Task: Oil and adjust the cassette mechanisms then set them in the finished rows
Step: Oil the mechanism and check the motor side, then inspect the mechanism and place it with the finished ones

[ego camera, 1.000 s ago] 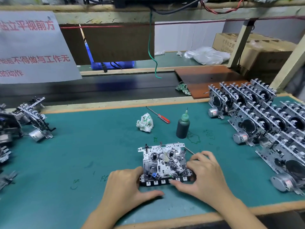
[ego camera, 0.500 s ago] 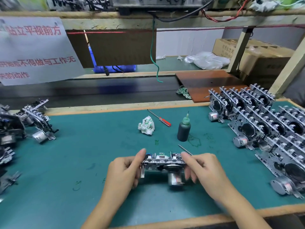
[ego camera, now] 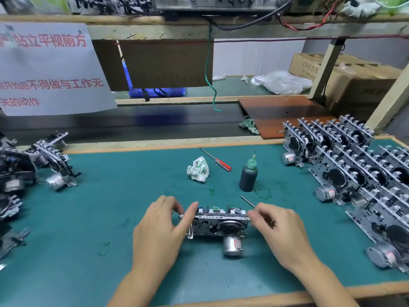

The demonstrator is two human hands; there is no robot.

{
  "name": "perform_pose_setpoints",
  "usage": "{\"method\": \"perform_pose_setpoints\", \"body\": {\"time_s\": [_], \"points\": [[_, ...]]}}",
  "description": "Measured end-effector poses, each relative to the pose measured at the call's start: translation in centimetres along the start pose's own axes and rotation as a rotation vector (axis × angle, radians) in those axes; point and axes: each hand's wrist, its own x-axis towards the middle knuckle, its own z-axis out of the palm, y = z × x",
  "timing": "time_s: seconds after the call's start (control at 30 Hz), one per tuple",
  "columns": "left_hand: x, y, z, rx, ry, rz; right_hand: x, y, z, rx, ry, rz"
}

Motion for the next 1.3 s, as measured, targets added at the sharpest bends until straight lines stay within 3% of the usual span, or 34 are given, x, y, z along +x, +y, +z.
{"method": "perform_pose_setpoints", "body": {"time_s": [0.07, 0.13, 0.3, 0.5, 0.83, 0.93, 1.07, 1.3], "points": [[0.4, 0.4, -0.2, -0.053, 0.057, 0.09, 0.2, 0.1, -0.1, 0.219, -0.112, -0.022], [1.1, 0.7, -0.1, -0.205, 0.0, 0.217, 0.3, 0.2, 0.5, 0.303, -0.235, -0.063], [2.3, 1.9, 0.7, -0.325, -0.265, 0.503, 1.2, -0.2, 1.5, 0.385, -0.204, -0.078], [2.2, 1.5, 2.1, -0.31, -0.177, 0.567, 1.2, 0.2, 2.0, 0.401, -0.162, -0.041], [2.4, 1.3, 2.3, -0.356, -0.205, 0.541, 1.2, -0.1, 1.9, 0.41, -0.145, -0.09], [2.3, 1.1, 2.3, -0.369, -0.207, 0.537, 0.8, -0.1, 1.3, 0.224, -0.141, -0.15], [2.5, 1.5, 2.3, -0.354, -0.219, 0.526, -0.3, 1.1, 0.7, -0.256, 0.058, -0.362], [2.6, 1.4, 2.4, -0.347, -0.212, 0.557, -1.0, 2.0, 0.6, -0.404, 0.094, -0.477]]}}
